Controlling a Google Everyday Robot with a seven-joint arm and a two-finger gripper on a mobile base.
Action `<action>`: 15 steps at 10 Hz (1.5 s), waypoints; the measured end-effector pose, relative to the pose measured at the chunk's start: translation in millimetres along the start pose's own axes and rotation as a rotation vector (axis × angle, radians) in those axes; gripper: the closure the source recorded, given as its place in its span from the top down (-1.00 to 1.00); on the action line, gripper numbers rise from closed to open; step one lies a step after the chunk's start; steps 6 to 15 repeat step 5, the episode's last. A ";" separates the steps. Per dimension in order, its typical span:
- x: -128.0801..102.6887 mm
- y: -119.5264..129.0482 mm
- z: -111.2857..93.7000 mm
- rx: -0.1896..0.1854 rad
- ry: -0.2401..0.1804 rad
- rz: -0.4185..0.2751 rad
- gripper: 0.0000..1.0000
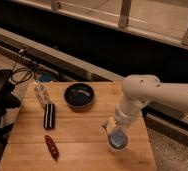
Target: Place the white sponge in the ceramic cup
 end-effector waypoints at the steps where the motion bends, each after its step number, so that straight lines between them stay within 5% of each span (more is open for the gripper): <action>1: 0.0 -1.2 -0.8 -0.001 -0.004 0.003 0.60; 15: 0.2 -7.0 -1.1 0.007 -0.031 0.040 0.60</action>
